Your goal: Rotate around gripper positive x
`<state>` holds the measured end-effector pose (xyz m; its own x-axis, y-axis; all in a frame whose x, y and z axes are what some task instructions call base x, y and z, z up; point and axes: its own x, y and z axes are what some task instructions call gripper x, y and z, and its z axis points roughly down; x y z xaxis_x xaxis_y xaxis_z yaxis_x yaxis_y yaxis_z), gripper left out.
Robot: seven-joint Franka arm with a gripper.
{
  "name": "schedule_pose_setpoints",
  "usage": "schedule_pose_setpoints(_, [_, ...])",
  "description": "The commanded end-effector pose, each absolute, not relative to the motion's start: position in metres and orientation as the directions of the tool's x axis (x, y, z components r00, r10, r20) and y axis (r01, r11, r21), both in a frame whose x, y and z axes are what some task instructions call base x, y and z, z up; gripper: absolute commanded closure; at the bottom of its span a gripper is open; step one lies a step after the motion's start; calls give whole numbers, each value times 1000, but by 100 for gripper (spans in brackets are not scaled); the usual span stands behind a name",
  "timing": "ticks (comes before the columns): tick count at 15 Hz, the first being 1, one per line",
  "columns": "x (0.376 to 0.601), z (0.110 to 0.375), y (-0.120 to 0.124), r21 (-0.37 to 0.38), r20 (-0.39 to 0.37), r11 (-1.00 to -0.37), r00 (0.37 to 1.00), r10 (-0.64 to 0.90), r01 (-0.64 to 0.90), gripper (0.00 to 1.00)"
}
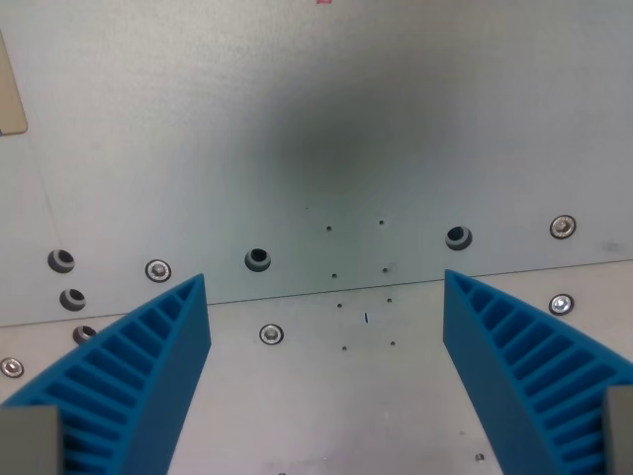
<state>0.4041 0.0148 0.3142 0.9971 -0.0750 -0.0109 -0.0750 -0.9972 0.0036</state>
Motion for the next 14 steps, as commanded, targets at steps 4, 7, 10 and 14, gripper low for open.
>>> schedule_pose_setpoints(4, [404, 317, 15, -43, -5, -996, 997, -75, -75, 0])
schedule_pose_setpoints(7, [404, 317, 15, -78, -5, -994, 997, -75, -75, 0])
schedule_pose_setpoints(10, [404, 317, 15, -113, -5, -991, 997, -75, -75, 0])
schedule_pose_setpoints(14, [404, 317, 15, -159, -5, -984, 997, -75, -75, 0])
